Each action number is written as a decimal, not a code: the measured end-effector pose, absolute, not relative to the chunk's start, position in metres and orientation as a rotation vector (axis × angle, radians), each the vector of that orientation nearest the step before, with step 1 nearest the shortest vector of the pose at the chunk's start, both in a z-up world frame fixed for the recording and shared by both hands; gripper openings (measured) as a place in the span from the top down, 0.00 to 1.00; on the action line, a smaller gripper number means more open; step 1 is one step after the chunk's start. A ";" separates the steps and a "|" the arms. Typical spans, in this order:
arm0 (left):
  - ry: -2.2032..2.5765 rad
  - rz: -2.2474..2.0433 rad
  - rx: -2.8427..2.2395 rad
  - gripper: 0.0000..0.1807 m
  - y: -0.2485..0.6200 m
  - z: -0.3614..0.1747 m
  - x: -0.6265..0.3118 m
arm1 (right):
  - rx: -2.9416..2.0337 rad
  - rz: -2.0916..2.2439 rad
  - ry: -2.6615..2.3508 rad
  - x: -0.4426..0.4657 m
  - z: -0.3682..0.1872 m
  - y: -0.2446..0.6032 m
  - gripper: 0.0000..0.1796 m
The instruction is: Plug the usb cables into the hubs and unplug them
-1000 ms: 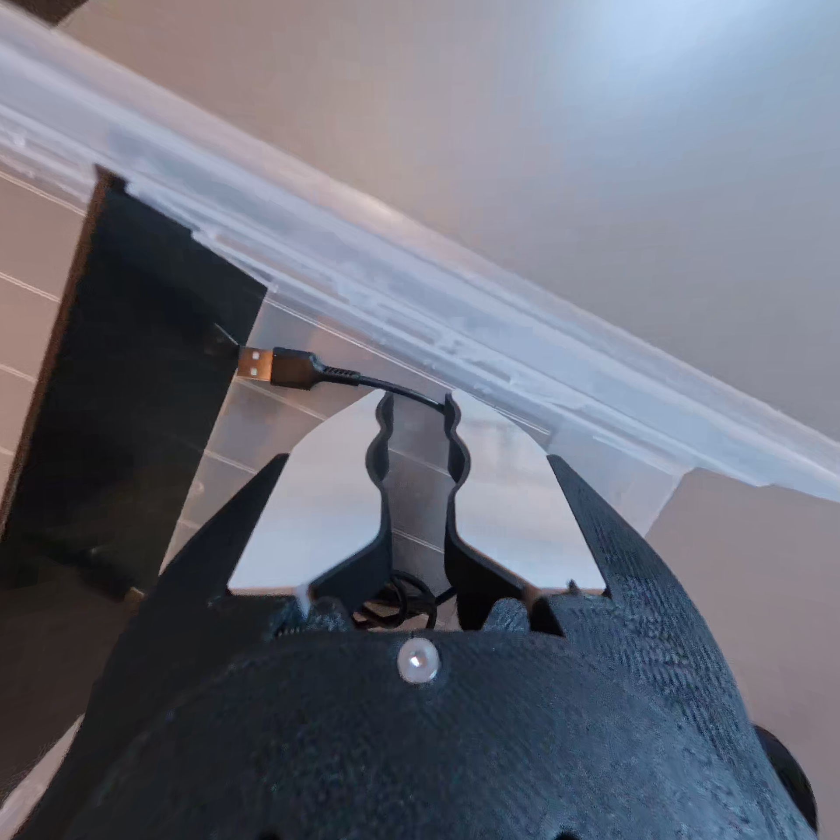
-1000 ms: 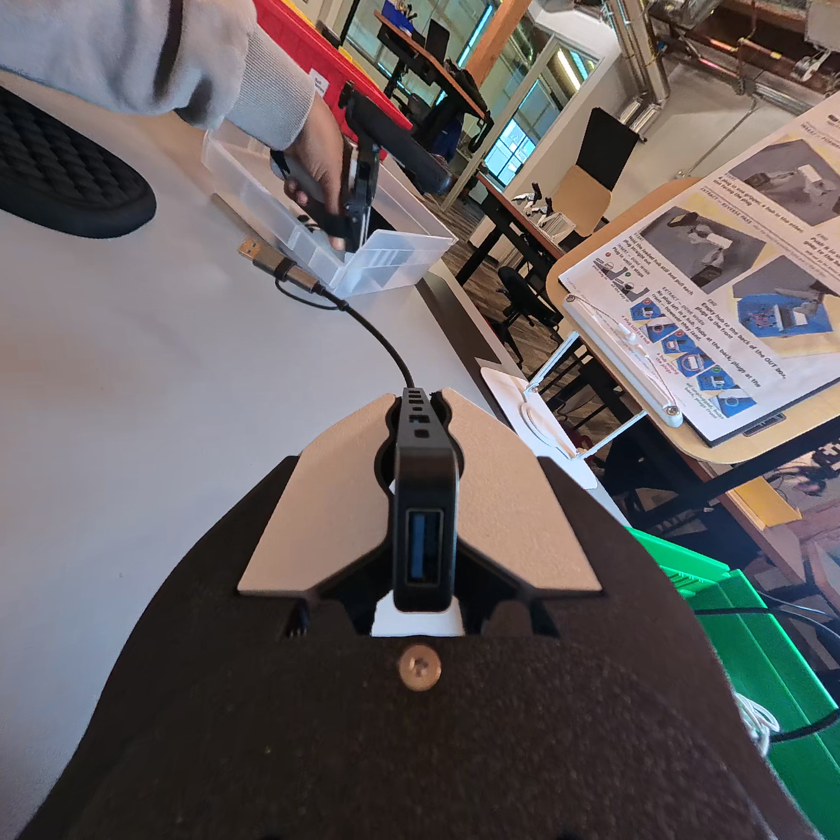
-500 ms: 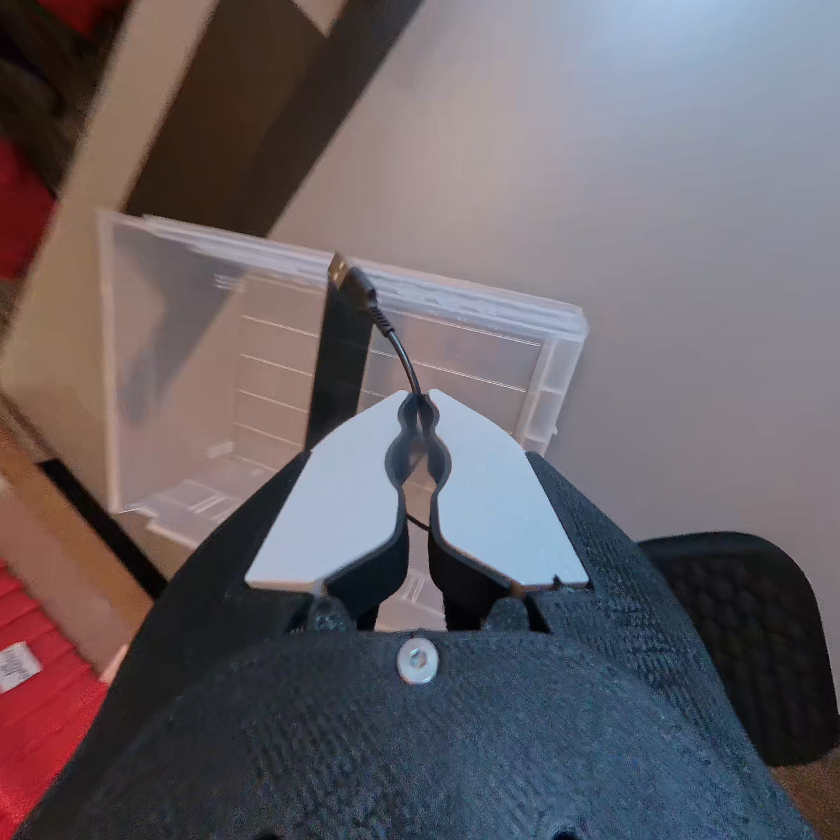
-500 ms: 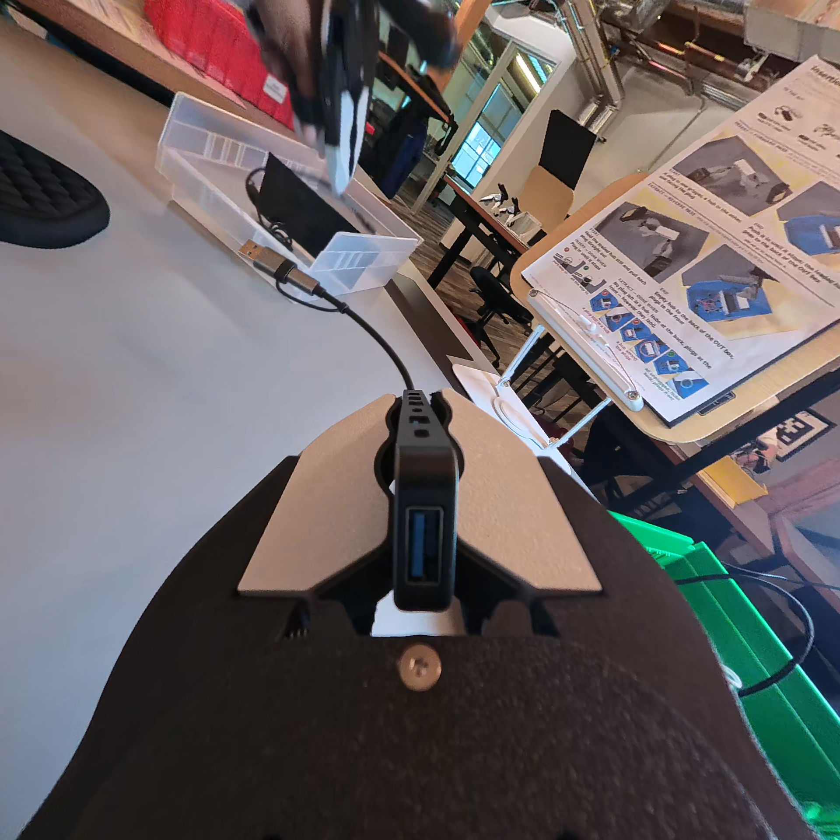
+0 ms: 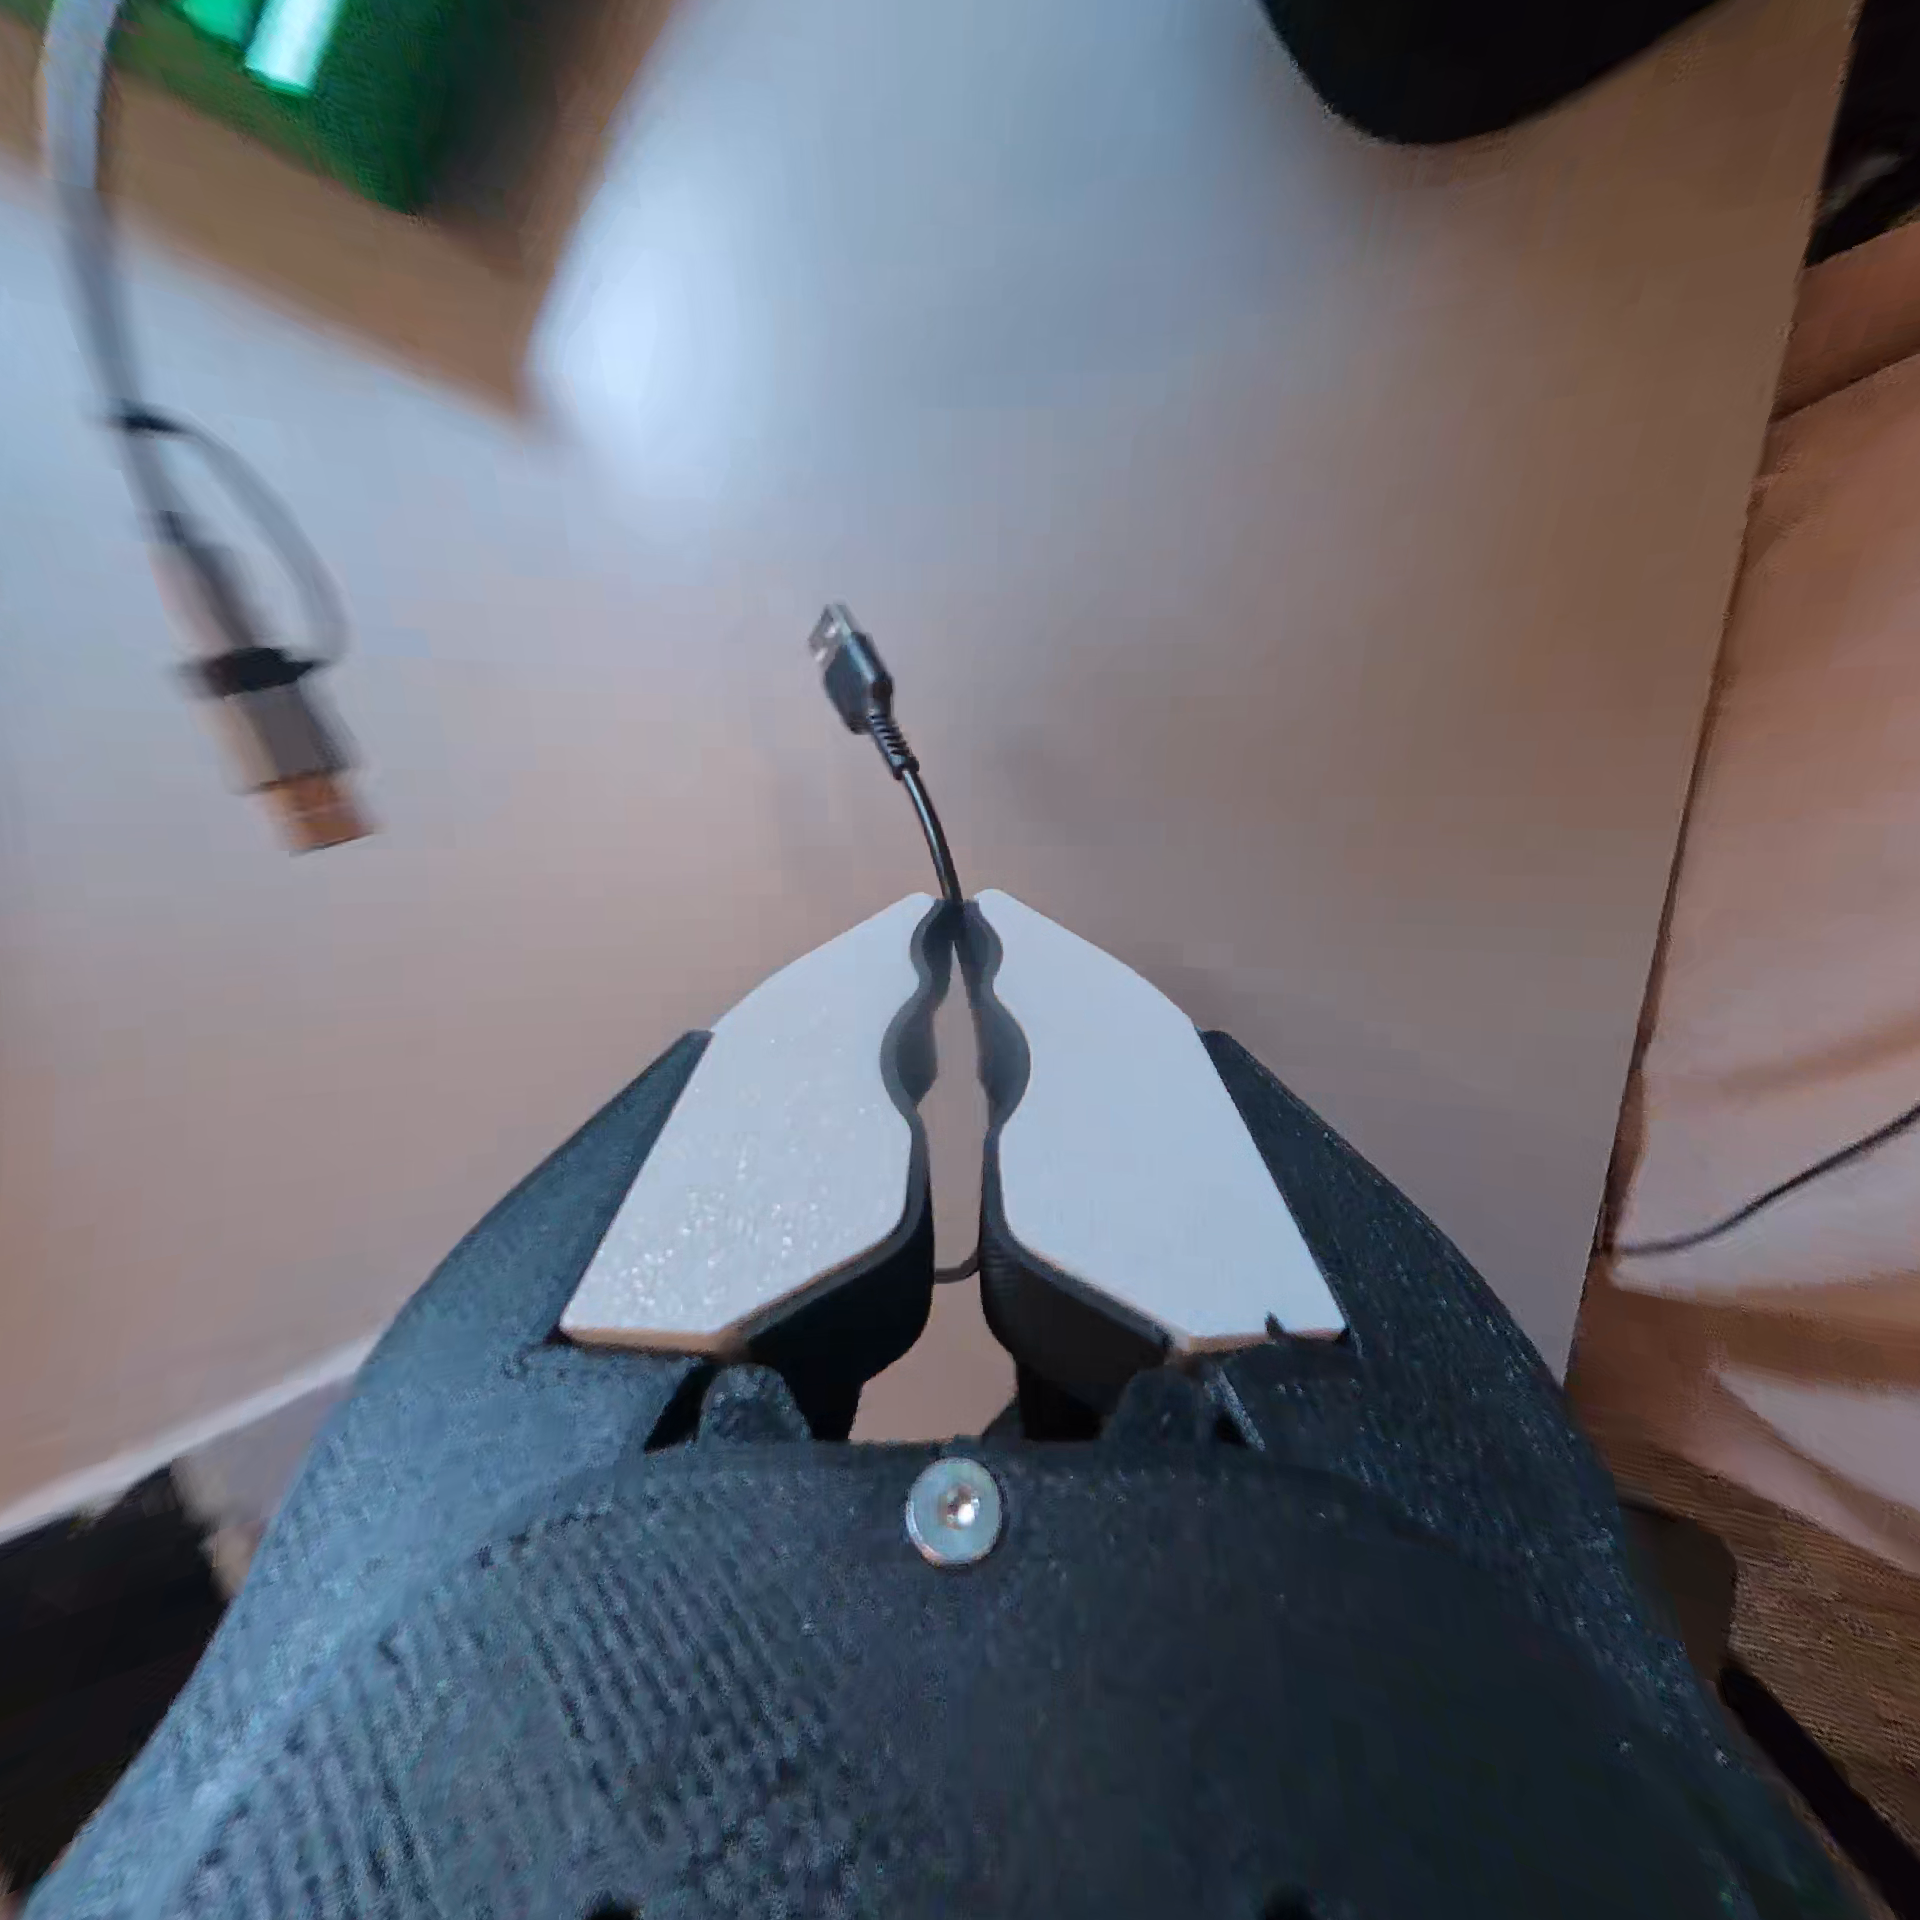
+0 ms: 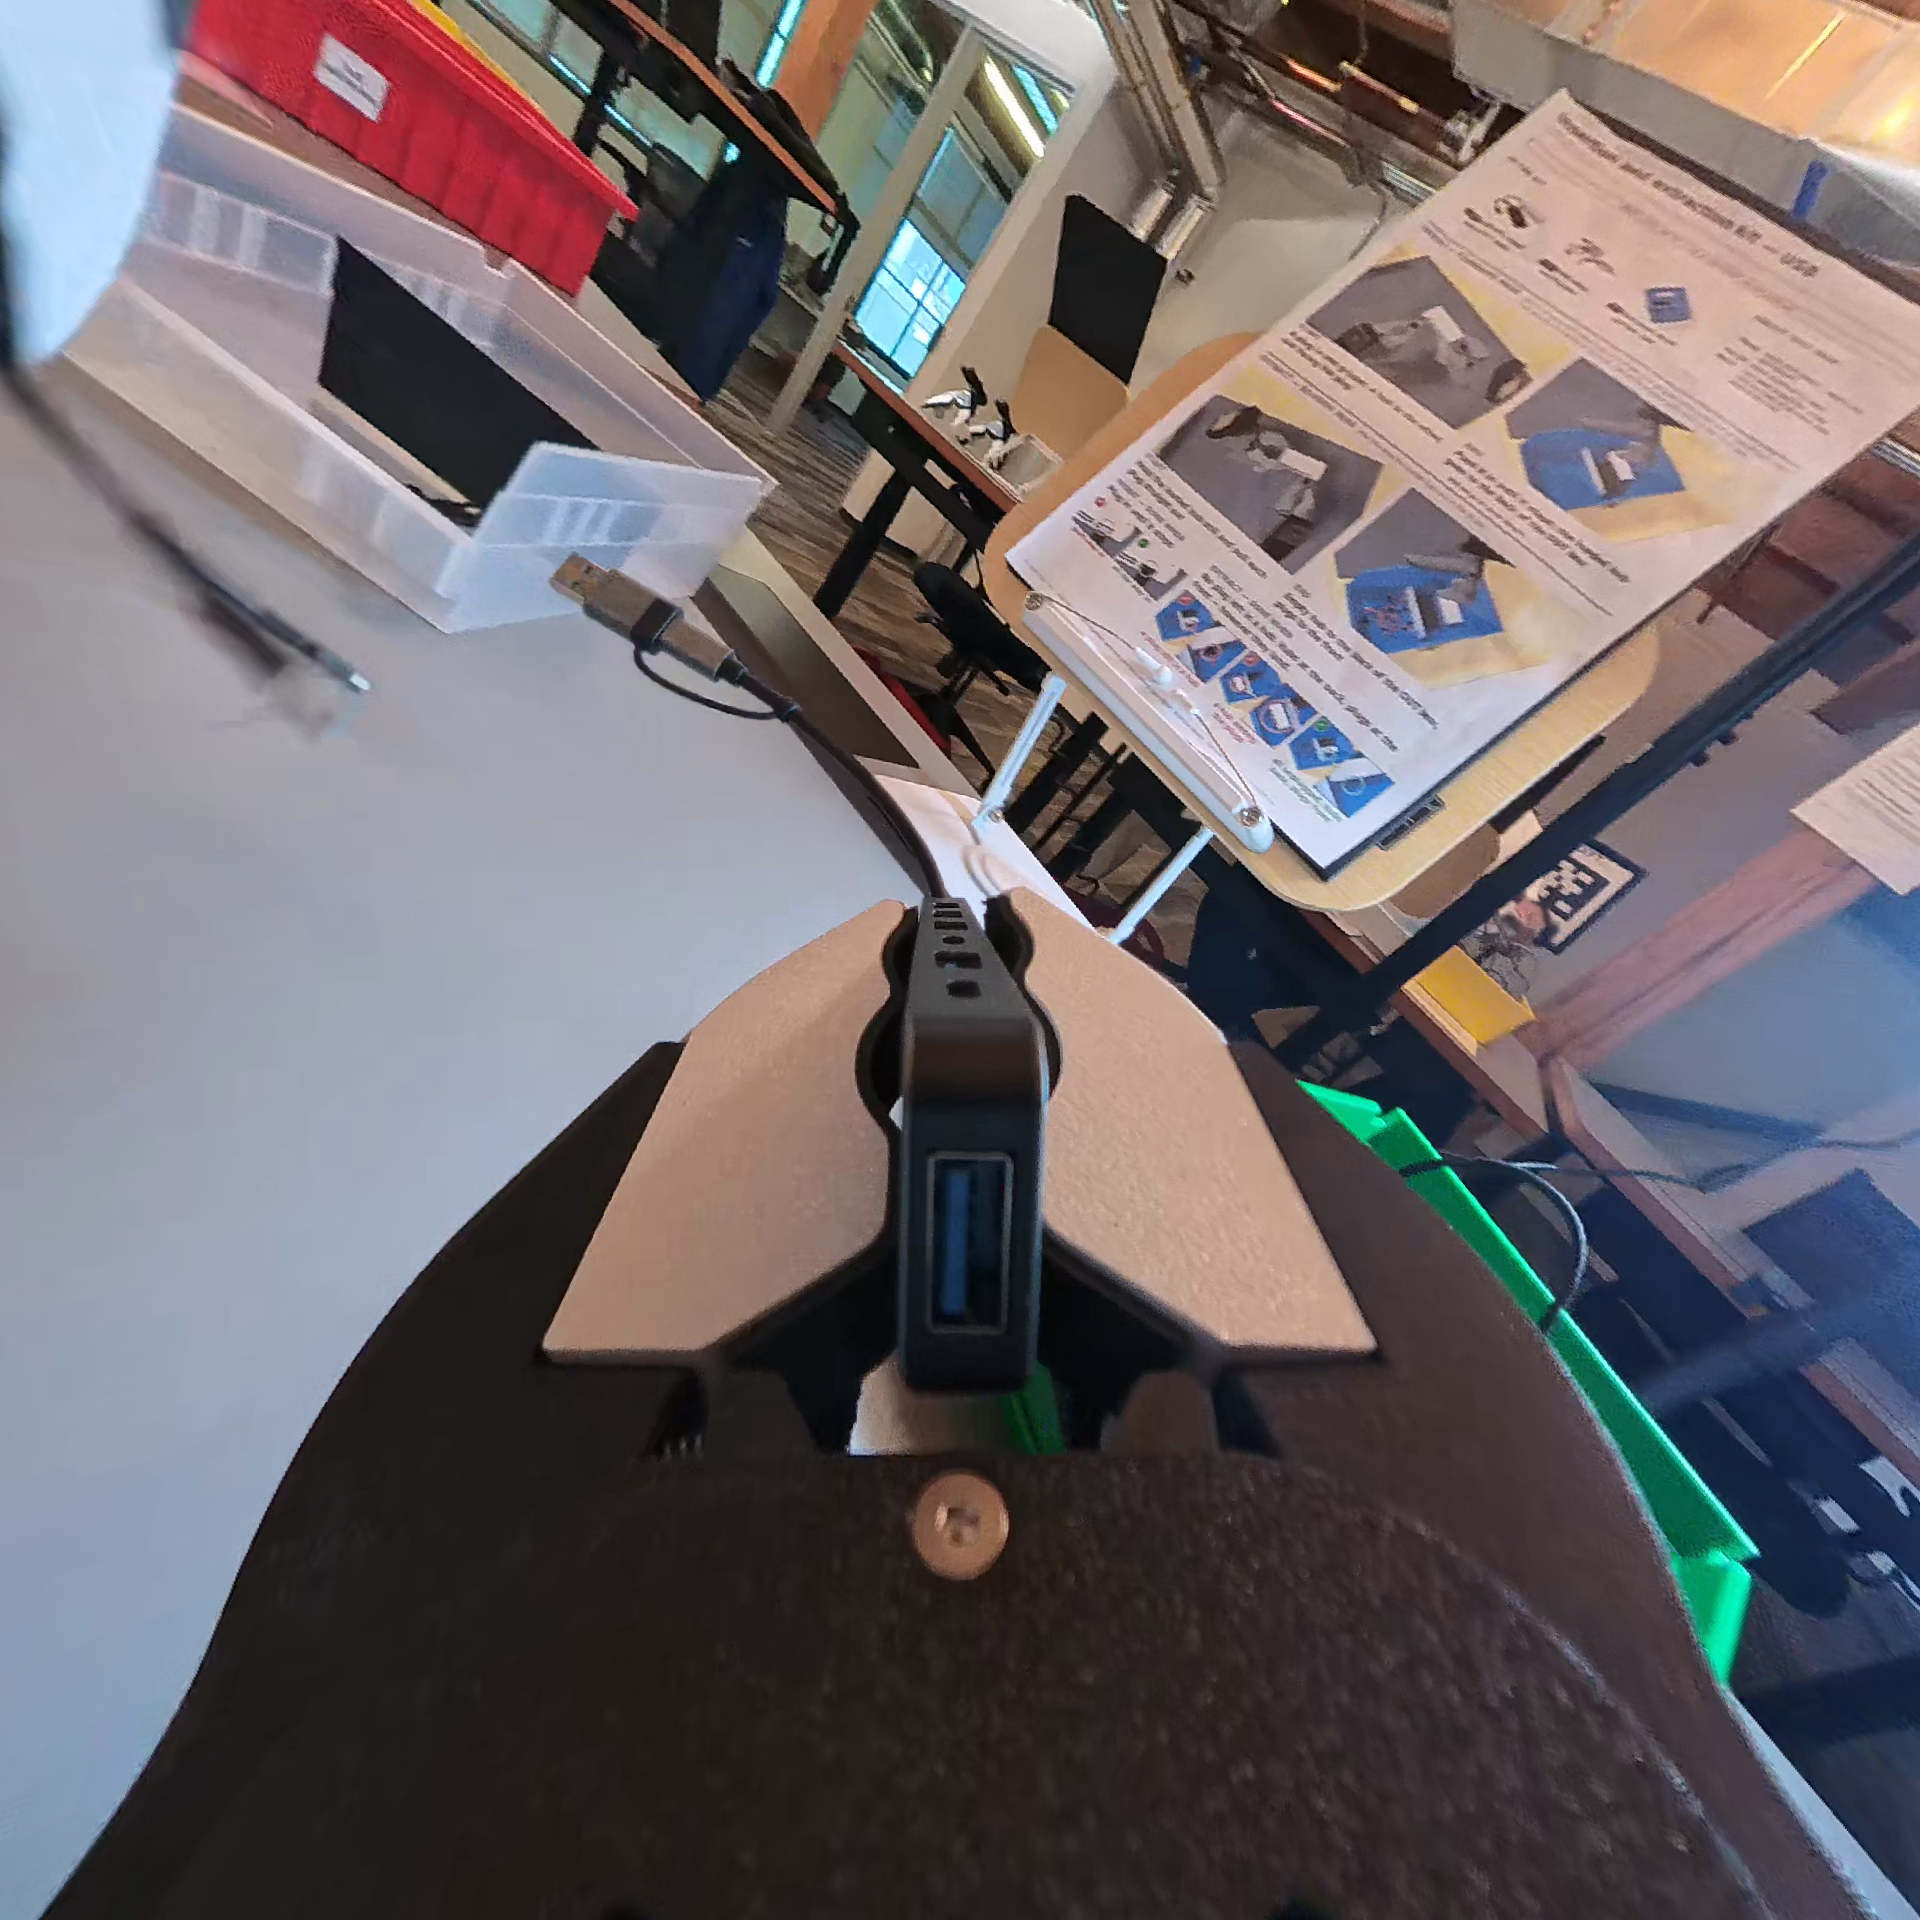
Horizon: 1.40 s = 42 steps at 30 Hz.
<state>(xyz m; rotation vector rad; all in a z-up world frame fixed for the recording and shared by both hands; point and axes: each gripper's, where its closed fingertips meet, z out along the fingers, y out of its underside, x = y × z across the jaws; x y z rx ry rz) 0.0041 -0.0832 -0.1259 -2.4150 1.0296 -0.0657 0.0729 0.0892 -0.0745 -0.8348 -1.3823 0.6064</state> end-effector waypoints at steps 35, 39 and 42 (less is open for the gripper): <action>1.067 -0.483 -2.071 0.91 -0.018 -0.119 0.051 | -0.603 0.400 -1.562 0.044 -0.116 0.050 0.93; 1.115 -0.536 -2.022 0.91 -0.012 -0.116 0.055 | -0.525 0.325 -1.600 0.039 -0.121 0.036 0.93; 1.111 -0.640 -2.034 0.91 -0.016 -0.125 0.061 | -0.495 0.310 -1.618 0.041 -0.124 0.029 0.93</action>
